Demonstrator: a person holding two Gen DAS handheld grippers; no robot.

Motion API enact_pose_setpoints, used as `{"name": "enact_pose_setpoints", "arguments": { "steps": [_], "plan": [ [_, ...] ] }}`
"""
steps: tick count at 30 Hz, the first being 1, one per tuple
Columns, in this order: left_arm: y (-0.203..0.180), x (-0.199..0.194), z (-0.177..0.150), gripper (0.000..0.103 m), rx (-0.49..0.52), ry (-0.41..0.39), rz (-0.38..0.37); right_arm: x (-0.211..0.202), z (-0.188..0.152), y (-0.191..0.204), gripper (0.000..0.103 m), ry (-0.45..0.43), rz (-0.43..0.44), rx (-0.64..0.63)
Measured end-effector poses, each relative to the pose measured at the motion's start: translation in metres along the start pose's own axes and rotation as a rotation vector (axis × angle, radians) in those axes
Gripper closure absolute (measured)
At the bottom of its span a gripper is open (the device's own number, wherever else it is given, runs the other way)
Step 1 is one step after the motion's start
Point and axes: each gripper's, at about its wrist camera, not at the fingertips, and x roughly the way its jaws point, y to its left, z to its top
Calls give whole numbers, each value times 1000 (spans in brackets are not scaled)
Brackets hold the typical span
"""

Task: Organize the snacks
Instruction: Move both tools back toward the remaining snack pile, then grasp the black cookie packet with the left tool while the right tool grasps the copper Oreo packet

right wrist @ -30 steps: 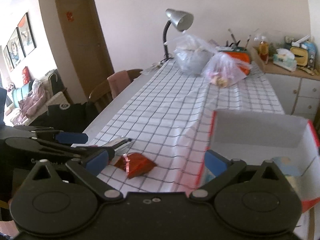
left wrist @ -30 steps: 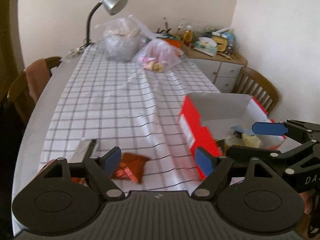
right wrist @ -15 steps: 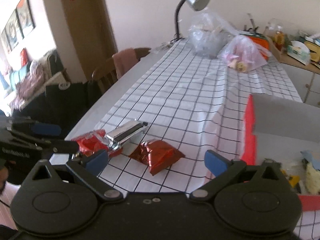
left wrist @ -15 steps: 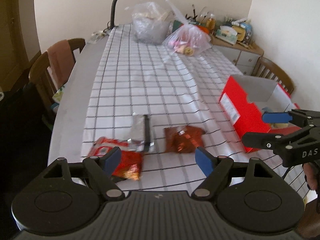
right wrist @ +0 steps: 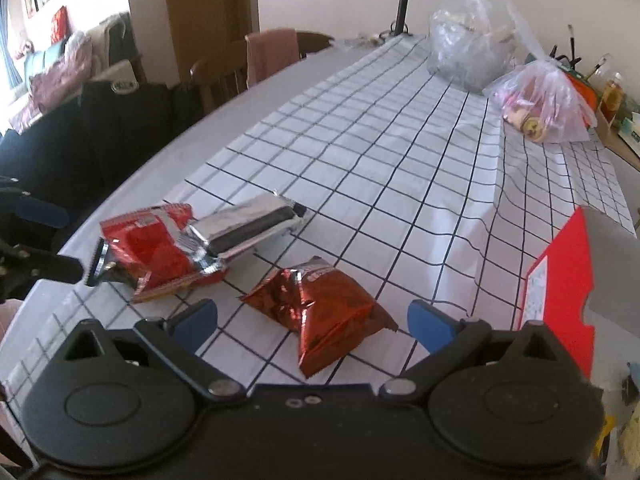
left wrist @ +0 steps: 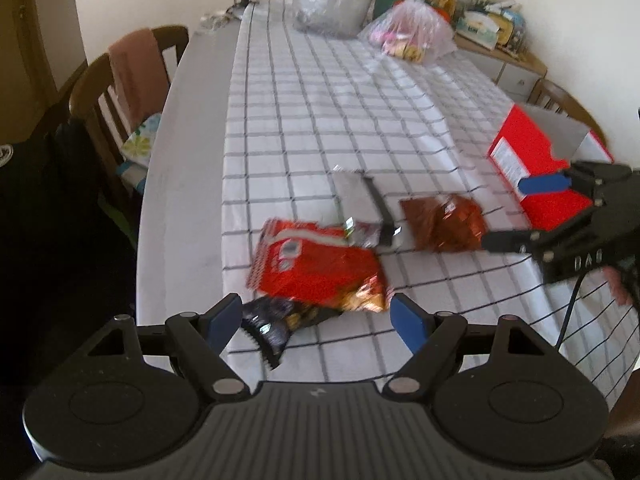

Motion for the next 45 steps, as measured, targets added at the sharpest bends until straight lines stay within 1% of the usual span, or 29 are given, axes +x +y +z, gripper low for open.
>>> {"name": "enact_pose_setpoints", "arguments": {
  "steps": [4, 12, 17, 21, 25, 26, 28, 30, 31, 32, 34, 38, 40, 45],
  "plan": [
    [15, 16, -1, 22, -1, 37, 8, 19, 9, -4, 3, 34, -7, -23],
    [22, 46, 2, 22, 118, 116, -17, 52, 17, -2, 5, 116, -9, -97],
    [25, 60, 4, 22, 147, 140, -31, 68, 20, 0, 5, 156, -16, -121],
    [23, 70, 5, 22, 181, 152, -27, 78, 19, 2, 7, 181, -41, -129],
    [23, 77, 4, 24, 179, 159, -28, 82, 14, 5, 18, 195, -48, -120],
    [22, 78, 3, 27, 182, 160, -29, 82, 13, 5, 21, 196, -48, -117],
    [19, 77, 2, 29, 191, 159, -29, 82, 11, 6, 27, 199, -46, -108],
    [18, 77, 2, 31, 189, 158, -31, 80, 8, 6, 31, 196, -46, -92],
    [17, 77, 2, 35, 181, 159, -33, 79, 8, 6, 35, 194, -46, -81],
    [18, 77, 1, 36, 176, 159, -34, 78, 7, 5, 40, 193, -45, -68],
    [17, 76, 0, 38, 168, 160, -28, 75, 5, 4, 42, 189, -45, -37],
    [16, 75, -4, 50, 160, 160, -14, 69, -2, 4, 46, 183, -57, 2],
    [18, 73, -6, 52, 143, 157, -11, 64, -6, 5, 48, 179, -54, 28],
    [17, 69, -11, 53, 98, 153, -1, 49, -17, 11, 51, 162, -45, 62]
  ]
}}
